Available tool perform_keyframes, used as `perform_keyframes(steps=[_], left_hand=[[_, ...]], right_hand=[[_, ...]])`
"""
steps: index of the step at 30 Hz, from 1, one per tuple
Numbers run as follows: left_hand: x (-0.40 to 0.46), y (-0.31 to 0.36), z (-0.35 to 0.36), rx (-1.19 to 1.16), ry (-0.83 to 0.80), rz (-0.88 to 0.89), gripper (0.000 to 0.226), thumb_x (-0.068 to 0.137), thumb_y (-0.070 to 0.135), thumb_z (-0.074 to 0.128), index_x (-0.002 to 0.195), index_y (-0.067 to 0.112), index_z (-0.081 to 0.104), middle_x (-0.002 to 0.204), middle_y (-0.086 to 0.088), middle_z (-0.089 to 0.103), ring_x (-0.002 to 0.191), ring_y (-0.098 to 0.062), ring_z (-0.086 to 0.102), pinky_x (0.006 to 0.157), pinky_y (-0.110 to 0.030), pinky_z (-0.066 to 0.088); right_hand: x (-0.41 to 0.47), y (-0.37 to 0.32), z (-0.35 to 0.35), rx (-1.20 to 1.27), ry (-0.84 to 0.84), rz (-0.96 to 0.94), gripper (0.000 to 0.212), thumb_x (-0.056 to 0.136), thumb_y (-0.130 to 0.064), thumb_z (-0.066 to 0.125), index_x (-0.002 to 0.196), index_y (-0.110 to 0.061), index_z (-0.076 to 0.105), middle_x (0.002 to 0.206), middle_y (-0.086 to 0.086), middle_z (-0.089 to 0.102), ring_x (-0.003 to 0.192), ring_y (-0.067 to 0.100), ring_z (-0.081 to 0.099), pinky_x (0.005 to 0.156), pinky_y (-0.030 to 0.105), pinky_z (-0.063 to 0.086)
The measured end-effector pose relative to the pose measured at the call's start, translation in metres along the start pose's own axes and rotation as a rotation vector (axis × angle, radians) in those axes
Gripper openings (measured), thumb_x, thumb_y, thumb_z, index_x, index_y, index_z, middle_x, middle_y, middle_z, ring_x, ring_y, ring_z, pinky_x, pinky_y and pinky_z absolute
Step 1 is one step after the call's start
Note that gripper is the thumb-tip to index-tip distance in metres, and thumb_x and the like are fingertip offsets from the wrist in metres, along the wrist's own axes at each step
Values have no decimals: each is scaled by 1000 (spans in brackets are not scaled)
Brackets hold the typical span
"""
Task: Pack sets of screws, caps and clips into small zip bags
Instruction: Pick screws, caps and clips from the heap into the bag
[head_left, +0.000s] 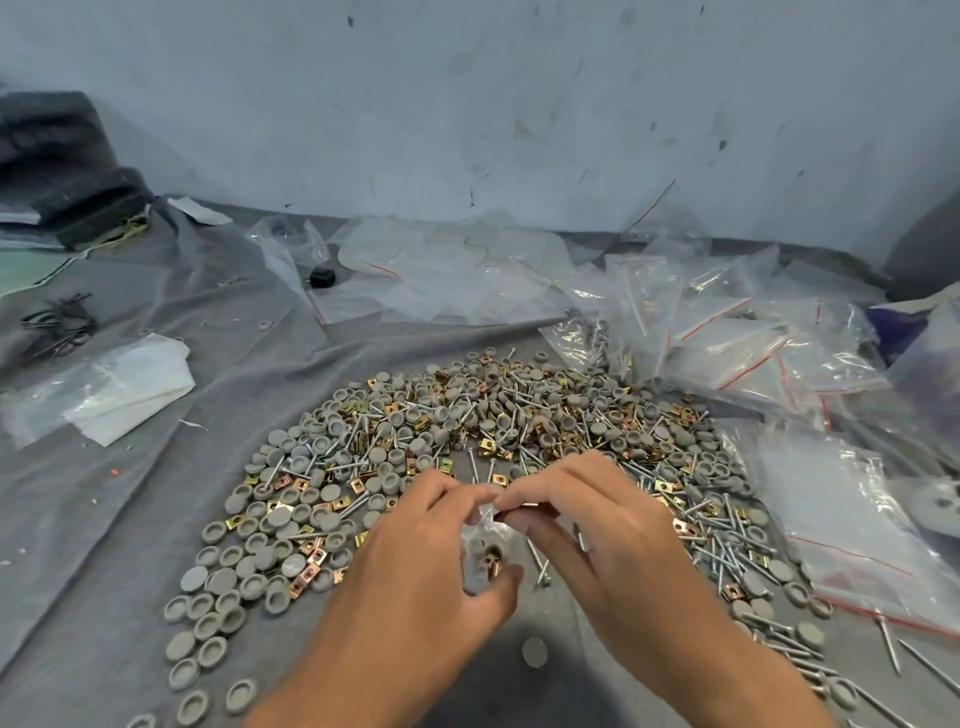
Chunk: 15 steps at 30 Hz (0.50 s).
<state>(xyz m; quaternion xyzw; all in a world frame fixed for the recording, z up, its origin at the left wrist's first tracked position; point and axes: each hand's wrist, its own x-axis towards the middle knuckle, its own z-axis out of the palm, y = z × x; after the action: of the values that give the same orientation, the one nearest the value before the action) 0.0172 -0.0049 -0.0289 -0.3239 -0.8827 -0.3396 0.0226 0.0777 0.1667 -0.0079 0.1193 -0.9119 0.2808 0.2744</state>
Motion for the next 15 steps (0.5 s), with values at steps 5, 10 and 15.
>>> perform_keyframes(steps=[5, 10, 15], left_hand=[[1, 0, -1, -7, 1, 4, 65, 71, 72, 44, 128, 44, 56, 107, 27, 41, 92, 3, 53, 82, -26, 50], [2, -1, 0, -24, -25, 4, 68, 70, 70, 43, 129, 40, 59, 109, 26, 44, 92, 2, 54, 84, -26, 50], [2, 0, -1, -7, -51, 1, 70, 68, 72, 37, 127, 42, 57, 109, 27, 42, 96, 3, 53, 86, -26, 48]], right_hand=[[-1, 3, 0, -71, -60, -30, 18, 97, -38, 60, 108, -27, 68, 97, -23, 64, 90, 1, 54, 73, 22, 50], [-1, 3, 2, -98, -37, -93, 16, 94, -30, 67, 100, -19, 76, 93, -13, 70, 88, 8, 59, 73, 25, 51], [-1, -1, 1, 0, -3, -87, 11, 96, -18, 69, 103, -14, 76, 106, -6, 69, 99, 7, 65, 85, 25, 53]])
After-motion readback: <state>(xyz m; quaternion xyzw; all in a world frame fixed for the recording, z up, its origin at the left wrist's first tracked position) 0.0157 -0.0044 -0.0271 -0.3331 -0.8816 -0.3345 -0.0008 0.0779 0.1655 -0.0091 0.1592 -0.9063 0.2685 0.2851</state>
